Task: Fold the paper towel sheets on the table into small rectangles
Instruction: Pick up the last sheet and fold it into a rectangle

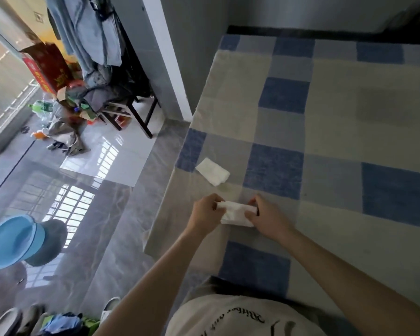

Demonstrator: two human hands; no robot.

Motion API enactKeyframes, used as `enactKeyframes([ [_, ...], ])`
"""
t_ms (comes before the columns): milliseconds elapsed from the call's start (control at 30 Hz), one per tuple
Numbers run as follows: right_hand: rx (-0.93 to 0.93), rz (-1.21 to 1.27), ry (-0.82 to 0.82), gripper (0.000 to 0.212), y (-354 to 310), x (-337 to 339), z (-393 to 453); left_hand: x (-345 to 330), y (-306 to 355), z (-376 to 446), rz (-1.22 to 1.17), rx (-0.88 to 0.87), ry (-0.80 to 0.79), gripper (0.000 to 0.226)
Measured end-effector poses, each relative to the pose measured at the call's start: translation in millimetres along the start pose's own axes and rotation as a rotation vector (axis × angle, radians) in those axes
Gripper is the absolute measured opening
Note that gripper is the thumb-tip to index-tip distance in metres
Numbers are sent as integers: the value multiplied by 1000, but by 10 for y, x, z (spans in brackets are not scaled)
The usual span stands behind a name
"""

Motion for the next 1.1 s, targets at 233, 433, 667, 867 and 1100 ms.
enactKeyframes([
  [233, -14, -61, 51, 14, -16, -34, 33, -32, -34, 62, 41, -61, -17, 18],
  [433, -11, -85, 20, 14, -37, -34, 74, -41, -177, 117, 213, -126, -118, 35],
  [667, -40, -4, -79, 19, -134, 0, 166, 112, -239, 227, -60, -86, -196, 18],
  [867, -65, 161, -21, 19, -617, 132, 553, 586, -168, 701, -243, -7, 70, 21],
  [1100, -88, 14, 109, 15, -906, 80, 923, 717, -157, 1214, -22, 2, 117, 20],
])
Point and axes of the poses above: each hand's wrist, its own z-axis towards the middle knuckle, its own x-axis out of the back of the hand, y = z × x, the point moved 4 cm from there along z, towards the middle knuckle, and after that the axes turned 4 degrees about y, right-handed, at the moved point
